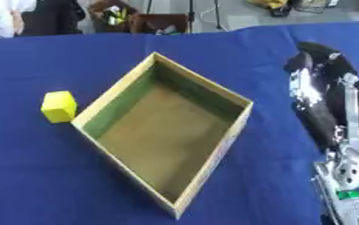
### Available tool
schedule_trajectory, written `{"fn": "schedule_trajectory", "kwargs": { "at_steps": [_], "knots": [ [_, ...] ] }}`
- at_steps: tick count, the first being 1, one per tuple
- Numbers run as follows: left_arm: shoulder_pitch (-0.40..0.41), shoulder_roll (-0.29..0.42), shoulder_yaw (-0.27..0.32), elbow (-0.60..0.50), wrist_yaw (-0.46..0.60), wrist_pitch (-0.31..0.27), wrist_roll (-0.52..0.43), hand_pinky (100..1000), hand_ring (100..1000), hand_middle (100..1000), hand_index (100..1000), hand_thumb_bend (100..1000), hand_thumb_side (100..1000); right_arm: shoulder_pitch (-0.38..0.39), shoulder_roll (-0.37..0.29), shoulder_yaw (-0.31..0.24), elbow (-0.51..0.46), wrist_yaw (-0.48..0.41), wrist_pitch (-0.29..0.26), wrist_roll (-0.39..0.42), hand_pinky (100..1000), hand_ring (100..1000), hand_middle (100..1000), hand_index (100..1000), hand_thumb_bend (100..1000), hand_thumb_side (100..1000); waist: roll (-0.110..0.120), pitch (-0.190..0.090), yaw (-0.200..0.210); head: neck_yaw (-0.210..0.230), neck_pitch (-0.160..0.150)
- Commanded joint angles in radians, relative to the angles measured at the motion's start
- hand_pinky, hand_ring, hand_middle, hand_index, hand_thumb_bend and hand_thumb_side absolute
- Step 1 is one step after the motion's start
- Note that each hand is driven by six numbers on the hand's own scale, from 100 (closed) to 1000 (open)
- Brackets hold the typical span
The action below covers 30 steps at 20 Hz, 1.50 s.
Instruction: Pick up objects on the table and place them in the box.
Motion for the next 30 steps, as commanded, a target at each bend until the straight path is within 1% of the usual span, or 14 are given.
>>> {"fn": "schedule_trajectory", "kwargs": {
  "at_steps": [1, 5, 8, 10, 11, 15, 17, 18, 19, 21, 24, 28, 29, 30],
  "knots": [
    [-0.043, 0.067, -0.003, 0.077, -0.079, -0.049, -0.104, 659, 817, 911, 1000, 100, 808, -0.005, -0.022, -0.002, -0.01, 0.005, -0.001, 0.003, 690, 621, 571, 757, 100, 528, 0.002, -0.03, -0.005, 0.014, 0.017],
    [-0.1, 0.093, -0.021, 0.163, -0.198, -0.102, -0.204, 692, 835, 912, 1000, 100, 924, -0.002, -0.026, -0.001, -0.01, 0.004, -0.002, 0.005, 690, 621, 570, 757, 100, 527, 0.004, -0.034, -0.011, 0.022, 0.006],
    [-0.15, 0.104, -0.04, 0.21, -0.274, -0.131, -0.262, 707, 844, 912, 1000, 100, 954, 0.001, -0.028, 0.002, -0.01, 0.005, -0.002, 0.009, 691, 622, 570, 757, 100, 527, 0.006, -0.033, -0.016, 0.032, -0.014],
    [-0.179, 0.104, -0.052, 0.239, -0.312, -0.148, -0.285, 718, 852, 926, 1000, 100, 1000, 0.003, -0.03, 0.004, -0.01, 0.007, -0.002, 0.011, 691, 622, 570, 757, 100, 518, 0.007, -0.031, -0.019, 0.034, -0.021],
    [-0.194, 0.103, -0.059, 0.255, -0.328, -0.157, -0.297, 720, 855, 930, 1000, 108, 991, 0.003, -0.031, 0.004, -0.01, 0.008, -0.002, 0.012, 691, 622, 570, 757, 100, 527, 0.008, -0.03, -0.021, 0.035, -0.023],
    [-0.253, 0.083, -0.086, 0.327, -0.375, -0.193, -0.345, 749, 872, 964, 1000, 271, 1000, 0.005, -0.033, 0.008, -0.01, 0.014, -0.003, 0.016, 693, 623, 569, 756, 100, 527, 0.01, -0.021, -0.03, 0.037, -0.034],
    [-0.278, 0.068, -0.098, 0.357, -0.4, -0.215, -0.365, 761, 877, 973, 1000, 332, 1000, 0.005, -0.033, 0.009, -0.01, 0.017, -0.003, 0.018, 693, 623, 569, 756, 100, 527, 0.011, -0.016, -0.034, 0.037, -0.041],
    [-0.287, 0.062, -0.101, 0.368, -0.411, -0.224, -0.372, 761, 877, 973, 1000, 332, 1000, 0.005, -0.033, 0.01, -0.01, 0.018, -0.003, 0.019, 693, 623, 569, 756, 100, 527, 0.011, -0.014, -0.035, 0.037, -0.043],
    [-0.295, 0.055, -0.104, 0.379, -0.423, -0.231, -0.378, 794, 891, 987, 1000, 438, 1000, 0.005, -0.033, 0.011, -0.01, 0.019, -0.003, 0.02, 694, 623, 568, 756, 100, 527, 0.011, -0.011, -0.037, 0.037, -0.045],
    [-0.314, 0.039, -0.111, 0.398, -0.462, -0.245, -0.386, 804, 896, 990, 1000, 467, 1000, 0.004, -0.033, 0.013, -0.01, 0.022, -0.003, 0.023, 694, 623, 568, 756, 100, 510, 0.013, -0.005, -0.041, 0.039, -0.049],
    [-0.329, 0.018, -0.12, 0.427, -0.511, -0.265, -0.382, 807, 899, 1000, 1000, 509, 1000, 0.003, -0.032, 0.014, -0.01, 0.026, -0.002, 0.025, 695, 624, 568, 756, 100, 527, 0.016, 0.004, -0.046, 0.041, -0.053],
    [-0.344, -0.005, -0.129, 0.47, -0.539, -0.283, -0.388, 811, 903, 1000, 1000, 549, 1000, 0.003, -0.032, 0.015, -0.01, 0.031, -0.002, 0.026, 695, 624, 567, 756, 100, 526, 0.018, 0.012, -0.051, 0.044, -0.057],
    [-0.349, -0.01, -0.13, 0.481, -0.547, -0.285, -0.391, 812, 904, 1000, 1000, 611, 1000, 0.003, -0.032, 0.016, -0.01, 0.032, -0.001, 0.027, 696, 623, 567, 755, 100, 526, 0.019, 0.014, -0.052, 0.046, -0.059],
    [-0.355, -0.015, -0.13, 0.492, -0.558, -0.285, -0.393, 822, 908, 1000, 1000, 707, 1000, 0.003, -0.032, 0.017, -0.01, 0.034, 0.0, 0.029, 696, 623, 566, 755, 100, 526, 0.019, 0.017, -0.054, 0.047, -0.061]
  ]
}}
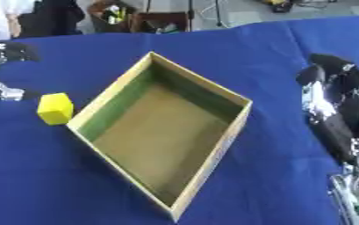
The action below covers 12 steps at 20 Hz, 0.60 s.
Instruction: Pick up objects on the table and place them in the box.
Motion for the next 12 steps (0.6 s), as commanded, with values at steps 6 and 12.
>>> {"fn": "schedule_trajectory", "kwargs": {
  "at_steps": [6, 12],
  "knots": [
    [-0.049, -0.016, 0.007, 0.08, -0.061, -0.062, -0.036, 812, 903, 1000, 1000, 743, 1000, -0.007, -0.018, 0.004, -0.01, 0.015, 0.003, 0.01, 697, 619, 562, 754, 100, 525, 0.002, -0.006, -0.009, 0.013, -0.024],
    [-0.051, -0.03, -0.002, 0.115, -0.06, -0.065, -0.074, 772, 872, 973, 1000, 718, 1000, -0.009, -0.015, 0.005, -0.01, 0.019, 0.005, 0.012, 698, 620, 561, 754, 100, 526, 0.002, 0.001, -0.015, 0.018, -0.028]
  ]
}}
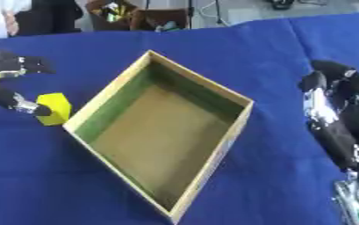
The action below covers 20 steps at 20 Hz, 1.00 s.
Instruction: Pick up objects on the table and place them in the box.
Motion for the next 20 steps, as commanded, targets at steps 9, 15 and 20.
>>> {"fn": "schedule_trajectory", "kwargs": {
  "at_steps": [9, 15, 20],
  "knots": [
    [-0.012, 0.005, -0.007, 0.029, -0.019, -0.044, -0.126, 624, 700, 785, 1000, 683, 1000, -0.009, -0.011, -0.001, -0.01, 0.011, 0.0, 0.005, 699, 620, 561, 755, 100, 526, 0.0, -0.011, -0.007, 0.011, -0.018],
    [-0.004, -0.002, -0.012, 0.042, -0.011, -0.042, -0.141, 535, 609, 706, 1000, 598, 1000, -0.008, -0.008, -0.002, -0.01, 0.012, 0.002, 0.005, 700, 621, 561, 755, 100, 529, -0.001, -0.01, -0.004, 0.012, -0.017],
    [0.005, -0.008, -0.02, 0.037, 0.014, -0.044, -0.14, 459, 540, 646, 983, 429, 955, -0.007, -0.005, -0.004, -0.01, 0.012, 0.005, 0.005, 701, 622, 561, 755, 100, 532, -0.004, -0.011, -0.003, 0.011, -0.016]
  ]
}}
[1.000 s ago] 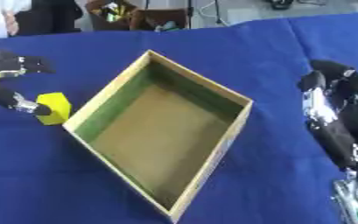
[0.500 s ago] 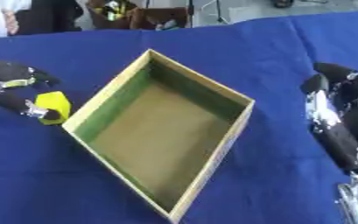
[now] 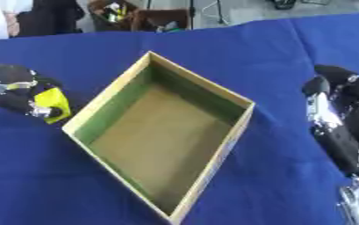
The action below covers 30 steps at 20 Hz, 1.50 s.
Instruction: Pick up objects on the table and place them in the box.
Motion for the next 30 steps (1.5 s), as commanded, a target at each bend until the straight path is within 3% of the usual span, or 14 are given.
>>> {"fn": "schedule_trajectory", "kwargs": {
  "at_steps": [1, 2, 9, 18, 19, 20, 30],
  "knots": [
    [0.005, 0.012, -0.009, 0.001, 0.015, -0.087, -0.092, 454, 536, 641, 979, 417, 946, -0.006, -0.008, -0.004, -0.01, 0.005, 0.001, 0.001, 701, 622, 561, 755, 100, 532, -0.006, -0.018, 0.002, 0.003, -0.007],
    [0.006, 0.012, -0.011, -0.001, 0.019, -0.084, -0.09, 414, 510, 610, 947, 341, 896, -0.005, -0.007, -0.004, -0.01, 0.005, 0.002, 0.001, 701, 622, 561, 755, 100, 533, -0.007, -0.019, 0.003, 0.004, -0.006],
    [0.009, 0.01, -0.017, -0.007, 0.036, -0.045, -0.058, 270, 422, 512, 833, 106, 745, -0.003, -0.004, -0.006, -0.01, 0.004, 0.005, 0.001, 701, 622, 561, 756, 100, 535, -0.006, -0.023, 0.004, 0.004, -0.007],
    [0.005, 0.014, -0.014, -0.017, 0.049, -0.023, -0.008, 210, 403, 520, 798, 100, 528, 0.0, -0.004, -0.008, -0.01, 0.0, 0.006, 0.001, 701, 623, 560, 756, 100, 537, -0.004, -0.03, 0.004, 0.002, -0.005],
    [0.004, 0.015, -0.014, -0.019, 0.048, -0.021, 0.002, 190, 395, 517, 785, 100, 709, 0.0, -0.004, -0.008, -0.01, -0.001, 0.006, 0.001, 701, 623, 560, 756, 100, 539, -0.004, -0.031, 0.004, 0.002, -0.005],
    [0.001, 0.016, -0.01, -0.023, 0.049, -0.016, 0.019, 188, 395, 518, 782, 100, 497, 0.0, -0.004, -0.008, -0.01, -0.001, 0.007, 0.001, 701, 623, 560, 756, 100, 539, -0.004, -0.032, 0.004, 0.002, -0.006],
    [-0.02, 0.033, 0.003, -0.07, 0.097, 0.017, 0.059, 159, 380, 515, 758, 100, 396, 0.008, -0.006, -0.009, -0.01, -0.006, 0.009, 0.005, 701, 624, 560, 756, 100, 539, -0.003, -0.049, 0.014, -0.001, 0.008]
  ]
}}
